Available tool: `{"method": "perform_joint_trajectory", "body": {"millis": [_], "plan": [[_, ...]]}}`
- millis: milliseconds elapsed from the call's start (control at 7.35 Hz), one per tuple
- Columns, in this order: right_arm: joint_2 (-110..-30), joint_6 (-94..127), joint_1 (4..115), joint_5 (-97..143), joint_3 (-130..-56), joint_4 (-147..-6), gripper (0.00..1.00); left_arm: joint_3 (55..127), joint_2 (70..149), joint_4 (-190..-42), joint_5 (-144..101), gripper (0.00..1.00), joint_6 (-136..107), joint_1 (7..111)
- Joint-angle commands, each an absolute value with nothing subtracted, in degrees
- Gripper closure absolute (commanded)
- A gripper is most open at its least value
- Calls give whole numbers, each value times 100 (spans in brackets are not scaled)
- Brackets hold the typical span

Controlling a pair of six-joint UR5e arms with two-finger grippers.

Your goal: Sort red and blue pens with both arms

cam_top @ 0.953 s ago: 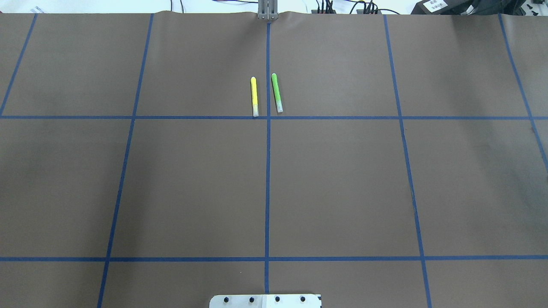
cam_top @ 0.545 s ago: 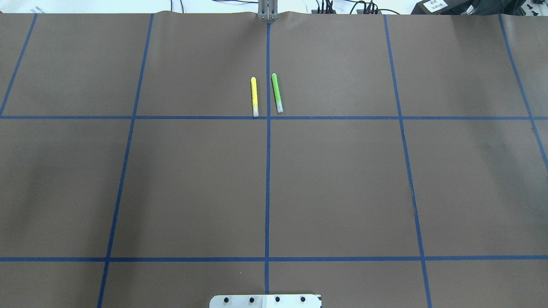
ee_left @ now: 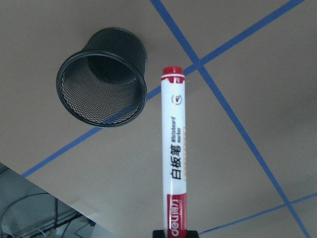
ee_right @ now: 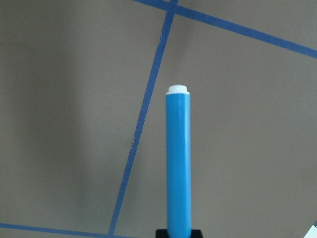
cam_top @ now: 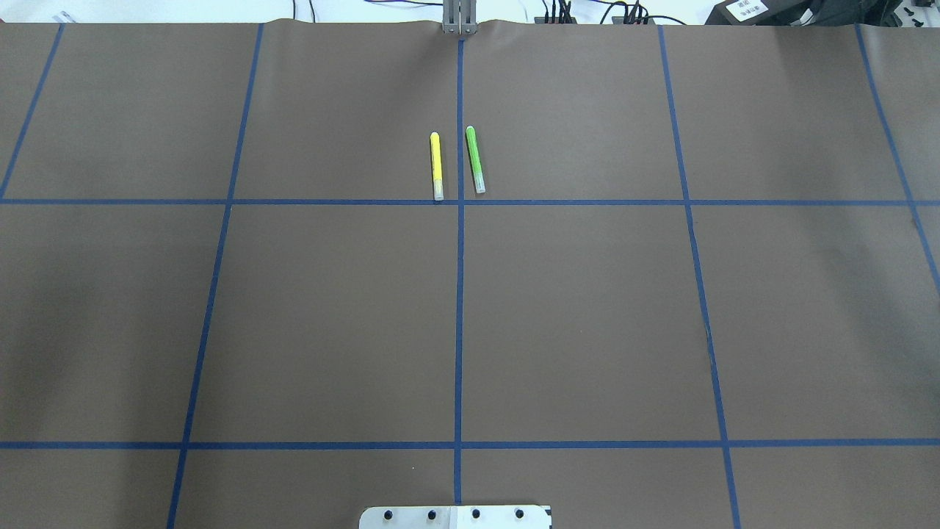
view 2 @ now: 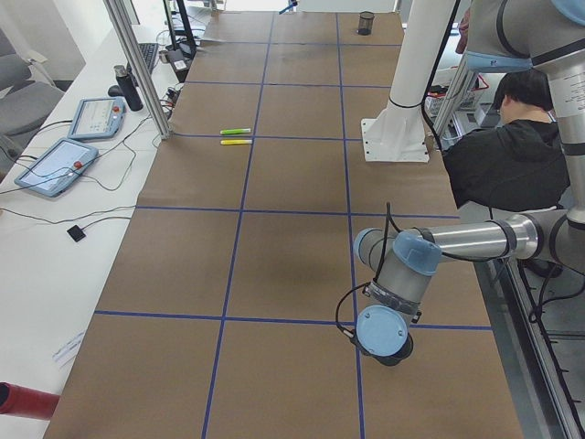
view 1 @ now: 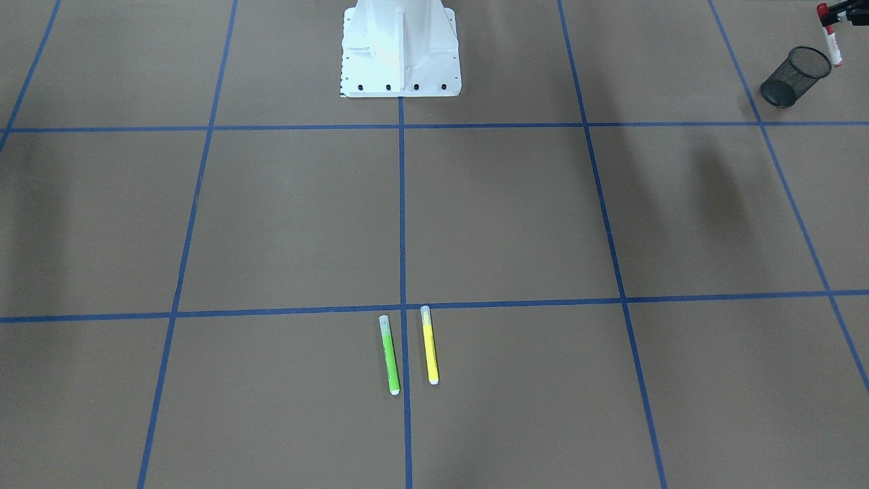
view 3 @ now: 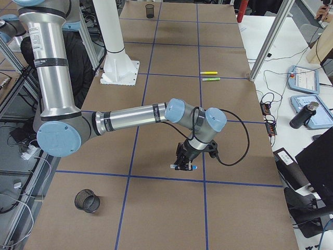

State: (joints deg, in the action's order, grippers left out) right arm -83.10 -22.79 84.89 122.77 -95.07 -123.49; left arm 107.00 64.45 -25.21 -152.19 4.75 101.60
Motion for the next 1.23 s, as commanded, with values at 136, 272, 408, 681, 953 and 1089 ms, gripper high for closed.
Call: {"method": "perform_joint_trajectory", "body": {"millis": [136, 272, 408, 681, 953, 1089], "plan": [[-8402, -2268, 8508, 12384, -9536, -12357, 100, 10259, 6214, -2505, -15371, 100, 510, 10266], [-8437, -2268, 8525, 12479, -9536, -12357, 100, 10118, 6214, -2505, -15389, 100, 510, 10266], [-8481, -2268, 8560, 12498, -9536, -12357, 100, 9994, 6214, -2514, -15398, 100, 518, 10274], [-8595, -2294, 8631, 12516, -9580, -12357, 100, 9758, 6231, -2566, -15652, 58, 536, 10274], [-8666, -2311, 8762, 12560, -9580, -12410, 100, 9712, 6293, -2584, -15653, 0, 527, 10266], [-8666, -2338, 8858, 12560, -9589, -12567, 100, 9721, 6406, -2593, -15662, 0, 527, 10266]]}}
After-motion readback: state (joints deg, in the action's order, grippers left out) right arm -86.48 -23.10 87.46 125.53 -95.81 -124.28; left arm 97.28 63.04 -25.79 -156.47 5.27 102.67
